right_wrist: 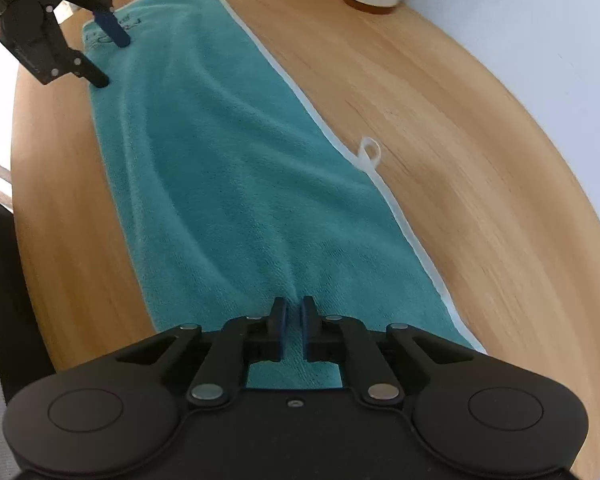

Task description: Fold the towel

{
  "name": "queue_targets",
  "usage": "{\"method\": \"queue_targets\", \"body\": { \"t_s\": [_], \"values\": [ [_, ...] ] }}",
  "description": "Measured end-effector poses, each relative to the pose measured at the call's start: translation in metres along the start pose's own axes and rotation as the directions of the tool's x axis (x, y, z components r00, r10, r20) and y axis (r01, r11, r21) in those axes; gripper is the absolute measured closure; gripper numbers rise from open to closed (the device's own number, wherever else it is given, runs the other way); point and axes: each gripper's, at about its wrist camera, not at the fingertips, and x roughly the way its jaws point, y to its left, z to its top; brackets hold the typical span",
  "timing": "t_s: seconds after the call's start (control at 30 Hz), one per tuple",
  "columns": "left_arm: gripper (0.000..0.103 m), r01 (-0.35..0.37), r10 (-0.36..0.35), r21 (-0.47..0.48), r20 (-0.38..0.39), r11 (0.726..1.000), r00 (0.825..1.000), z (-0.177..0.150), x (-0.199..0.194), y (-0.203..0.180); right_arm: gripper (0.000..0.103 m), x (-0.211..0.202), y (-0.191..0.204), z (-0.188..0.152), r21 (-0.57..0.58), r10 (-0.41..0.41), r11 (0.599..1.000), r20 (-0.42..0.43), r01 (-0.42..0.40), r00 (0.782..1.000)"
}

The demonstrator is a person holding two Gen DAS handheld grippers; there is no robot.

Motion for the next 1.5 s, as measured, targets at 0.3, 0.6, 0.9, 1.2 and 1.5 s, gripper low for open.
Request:
{"method": "queue_targets", "body": {
  "t_s": [0.3,0.6,0.9,1.2,1.5],
  "values": [
    [0.036,0.011,-0.012,-0.071,-0.006,0.997,1.000,0.010,-0.004,0.004,0.080,-0.036,-0.005,0.005,0.078,0.033,0.996,0.092,-0.041,0.995],
    [0.036,0.080,-0.075,-0.044,0.089,0.996,0.993,0.041,-0.017,-0.012,0.080,-0.007,0.042,0.041,0.028,0.154,0.987,0.147,-0.160,0.977],
    [0.032,0.026,-0.027,0.050,0.012,0.998,1.000,0.035,0.007,-0.027,0.085,0.008,0.060,0.055,-0.124,0.048,0.992,0.110,-0.034,0.993],
    [0.018,0.027,-0.027,0.012,-0.011,1.000,1.000,0.031,0.011,-0.021,0.085,0.014,0.027,0.060,0.009,-0.038,0.999,0.085,0.037,0.996],
    [0.025,0.072,-0.066,-0.064,0.087,0.995,0.994,0.053,-0.005,-0.018,0.062,0.012,0.030,0.081,0.026,0.106,0.993,0.220,-0.115,0.970]
  ]
}}
